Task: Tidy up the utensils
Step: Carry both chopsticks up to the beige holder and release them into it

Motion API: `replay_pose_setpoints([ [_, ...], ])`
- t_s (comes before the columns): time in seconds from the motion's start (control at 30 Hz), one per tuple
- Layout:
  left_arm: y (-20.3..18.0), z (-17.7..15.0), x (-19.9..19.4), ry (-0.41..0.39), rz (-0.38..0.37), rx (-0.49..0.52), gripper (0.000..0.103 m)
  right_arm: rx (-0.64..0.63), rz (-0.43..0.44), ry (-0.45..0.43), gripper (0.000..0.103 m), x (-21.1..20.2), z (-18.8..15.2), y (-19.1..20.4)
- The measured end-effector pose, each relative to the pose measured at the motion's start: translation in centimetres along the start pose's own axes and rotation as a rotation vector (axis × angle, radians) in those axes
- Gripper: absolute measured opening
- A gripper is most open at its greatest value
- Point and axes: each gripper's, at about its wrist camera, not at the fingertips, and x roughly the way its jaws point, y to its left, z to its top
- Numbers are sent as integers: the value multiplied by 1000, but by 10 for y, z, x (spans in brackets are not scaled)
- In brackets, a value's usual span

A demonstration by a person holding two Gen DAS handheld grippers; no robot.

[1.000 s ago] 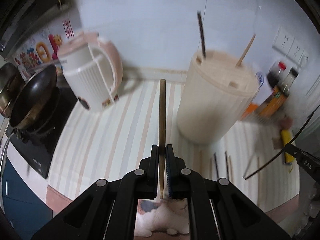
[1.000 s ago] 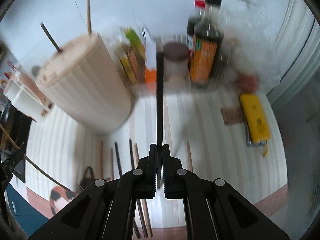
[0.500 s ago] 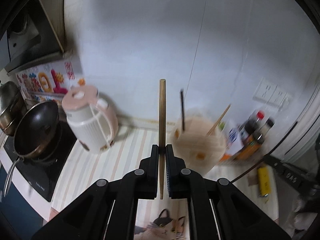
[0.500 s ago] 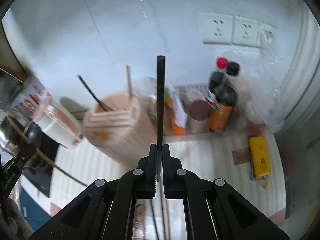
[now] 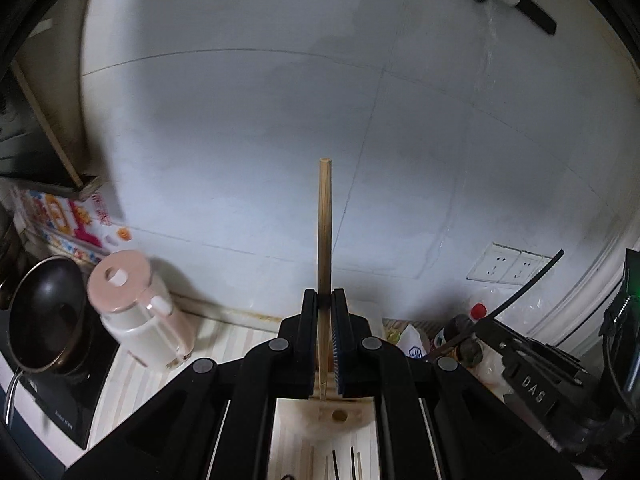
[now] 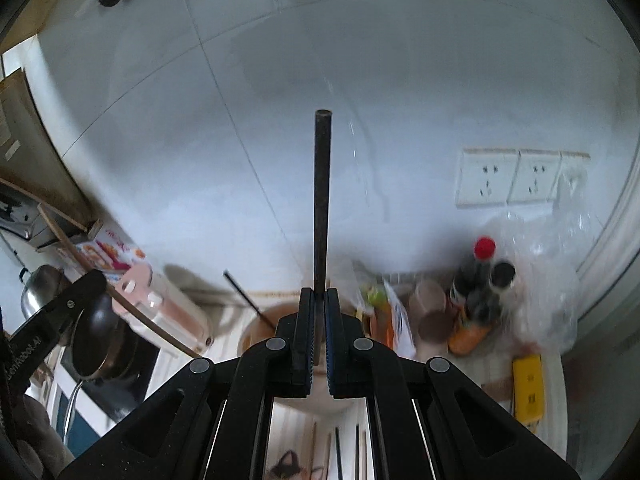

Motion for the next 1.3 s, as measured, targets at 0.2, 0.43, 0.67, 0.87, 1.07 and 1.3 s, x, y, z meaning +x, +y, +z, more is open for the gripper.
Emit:
replay_pose_setpoints([
  [0.2, -5, 8, 51, 58, -1, 17, 4, 0, -14, 39, 5, 37, 15, 3],
  [0.43, -3, 3, 97, 126, -5, 13, 4, 1, -16, 121, 5, 82, 12, 0],
  [0.67, -3, -2, 118, 199, -12, 30, 5, -3, -17, 170, 5, 98, 8, 1],
  [0.87, -1, -5, 102, 229, 10, 20, 10, 17, 8, 263, 13, 111, 3, -6],
  [1.07, 18, -20, 66, 192, 74, 2, 76, 77, 6, 213, 46, 81, -5, -25],
  [1.3, 38, -74, 52, 214, 158, 11, 103, 130, -82, 157, 70, 37, -50, -56],
])
